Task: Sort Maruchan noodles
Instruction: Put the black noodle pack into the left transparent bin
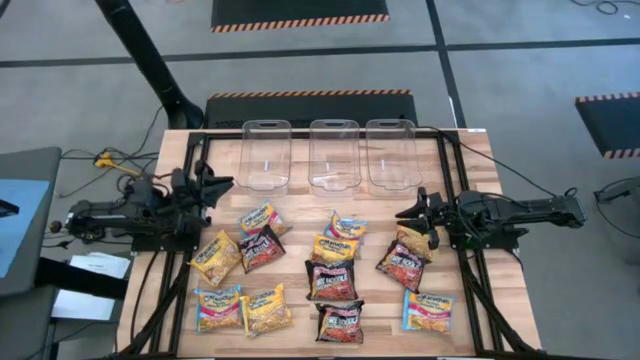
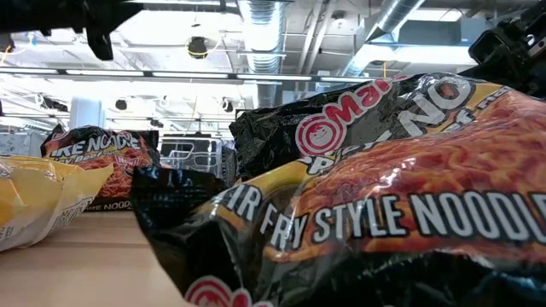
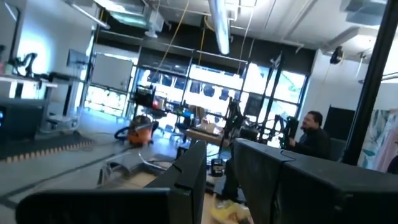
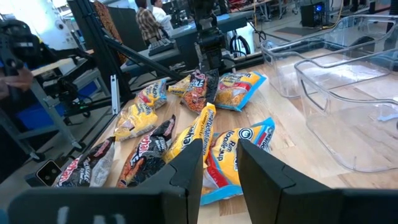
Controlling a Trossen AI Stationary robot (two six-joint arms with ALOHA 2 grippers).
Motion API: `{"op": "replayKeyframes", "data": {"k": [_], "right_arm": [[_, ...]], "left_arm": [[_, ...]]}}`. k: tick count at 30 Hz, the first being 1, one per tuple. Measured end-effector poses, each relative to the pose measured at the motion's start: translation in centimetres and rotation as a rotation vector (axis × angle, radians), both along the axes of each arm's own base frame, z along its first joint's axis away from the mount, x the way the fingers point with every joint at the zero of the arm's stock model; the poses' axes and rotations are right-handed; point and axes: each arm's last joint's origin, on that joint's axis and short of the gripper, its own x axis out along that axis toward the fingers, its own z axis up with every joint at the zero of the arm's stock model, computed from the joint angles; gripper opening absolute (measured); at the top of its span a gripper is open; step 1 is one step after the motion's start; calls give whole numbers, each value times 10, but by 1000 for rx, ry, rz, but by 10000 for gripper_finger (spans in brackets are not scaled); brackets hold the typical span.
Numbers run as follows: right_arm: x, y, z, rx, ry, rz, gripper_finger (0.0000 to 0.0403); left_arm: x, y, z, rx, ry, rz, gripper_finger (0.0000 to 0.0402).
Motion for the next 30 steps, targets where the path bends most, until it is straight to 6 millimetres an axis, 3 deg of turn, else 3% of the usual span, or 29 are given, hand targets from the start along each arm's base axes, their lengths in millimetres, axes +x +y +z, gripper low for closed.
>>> {"op": "replayKeyframes", "data": {"k": [12,19,30], "right_arm": [[0,0,1,-8,-7,0,123],[0,0,1,-8,-8,1,123],[0,0,1,-8,-10,1,123]], "left_arm": [[20,1,34,13,151,28,72],[39,2,52,7,403,59,72],[58,2,73,-10,594,61,83]]}}
